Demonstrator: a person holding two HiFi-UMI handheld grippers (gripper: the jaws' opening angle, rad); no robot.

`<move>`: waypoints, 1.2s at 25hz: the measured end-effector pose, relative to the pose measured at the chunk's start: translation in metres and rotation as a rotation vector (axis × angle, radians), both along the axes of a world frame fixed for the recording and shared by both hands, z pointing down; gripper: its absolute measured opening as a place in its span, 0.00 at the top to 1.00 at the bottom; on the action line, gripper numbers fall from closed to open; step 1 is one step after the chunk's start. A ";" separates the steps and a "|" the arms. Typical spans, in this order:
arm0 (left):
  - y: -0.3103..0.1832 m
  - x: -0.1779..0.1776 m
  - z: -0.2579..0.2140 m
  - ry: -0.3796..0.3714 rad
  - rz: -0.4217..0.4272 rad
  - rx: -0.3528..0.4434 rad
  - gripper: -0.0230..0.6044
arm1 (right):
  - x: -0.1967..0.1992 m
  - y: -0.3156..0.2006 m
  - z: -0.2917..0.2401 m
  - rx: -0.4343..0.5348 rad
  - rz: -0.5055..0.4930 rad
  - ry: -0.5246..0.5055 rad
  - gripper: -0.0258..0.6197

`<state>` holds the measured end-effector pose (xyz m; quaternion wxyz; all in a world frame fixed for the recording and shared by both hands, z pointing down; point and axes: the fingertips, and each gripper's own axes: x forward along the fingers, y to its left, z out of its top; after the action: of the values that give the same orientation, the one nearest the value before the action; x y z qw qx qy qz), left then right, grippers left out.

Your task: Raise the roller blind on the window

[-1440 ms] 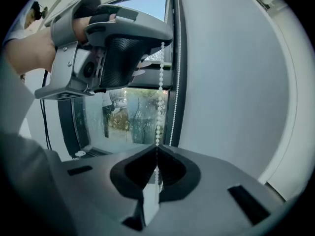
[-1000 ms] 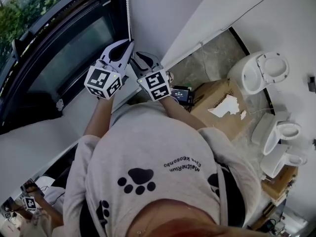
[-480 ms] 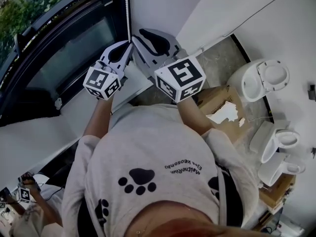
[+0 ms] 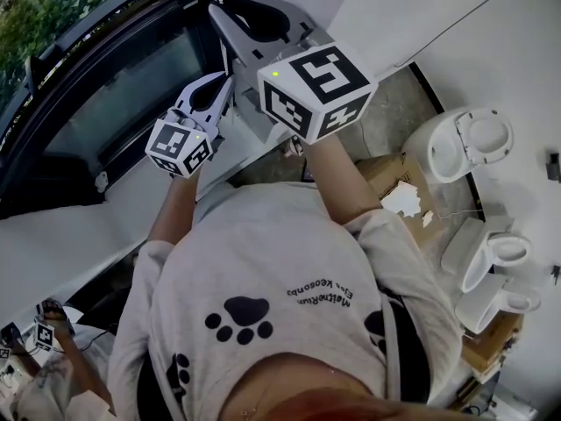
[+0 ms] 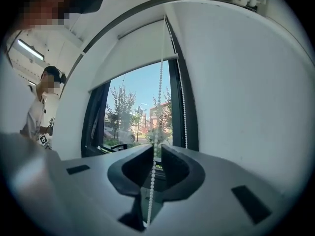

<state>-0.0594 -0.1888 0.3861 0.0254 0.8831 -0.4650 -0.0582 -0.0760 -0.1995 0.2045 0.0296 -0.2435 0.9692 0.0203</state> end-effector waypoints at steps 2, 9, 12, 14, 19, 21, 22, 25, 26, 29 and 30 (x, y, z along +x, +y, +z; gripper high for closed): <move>0.000 0.000 0.000 -0.001 -0.002 0.000 0.95 | -0.001 0.001 -0.007 0.016 -0.010 0.003 0.90; -0.002 -0.003 0.000 -0.003 -0.009 0.005 0.95 | -0.005 0.004 -0.009 0.003 -0.048 -0.006 0.95; -0.001 -0.001 0.008 -0.021 -0.001 -0.009 0.95 | -0.002 -0.004 -0.001 -0.002 -0.015 -0.005 0.95; 0.001 0.000 0.018 -0.024 0.009 -0.019 0.95 | -0.004 -0.007 0.011 -0.005 -0.006 0.016 0.95; 0.005 -0.006 0.053 0.005 0.007 -0.090 0.95 | -0.010 -0.012 0.048 -0.051 0.000 0.046 0.95; 0.007 -0.008 0.066 0.006 0.005 -0.109 0.95 | -0.012 -0.011 0.060 -0.059 0.002 0.059 0.95; 0.008 -0.009 0.071 0.009 0.005 -0.118 0.95 | -0.012 -0.010 0.066 -0.064 0.001 0.064 0.95; 0.010 -0.008 0.085 0.001 0.013 -0.147 0.95 | -0.012 -0.009 0.080 -0.063 0.012 0.089 0.95; 0.011 -0.008 0.090 -0.005 0.016 -0.159 0.95 | -0.012 -0.008 0.086 -0.062 0.018 0.099 0.95; 0.016 -0.004 0.108 -0.014 0.023 -0.197 0.95 | -0.011 -0.007 0.104 -0.092 0.023 0.120 0.95; 0.017 -0.003 0.114 -0.018 0.026 -0.210 0.95 | -0.011 -0.007 0.111 -0.105 0.023 0.126 0.95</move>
<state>-0.0626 -0.1715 0.4997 0.1144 0.8819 -0.4573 -0.0006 -0.0872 -0.2068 0.3151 -0.0446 -0.2542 0.9660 -0.0149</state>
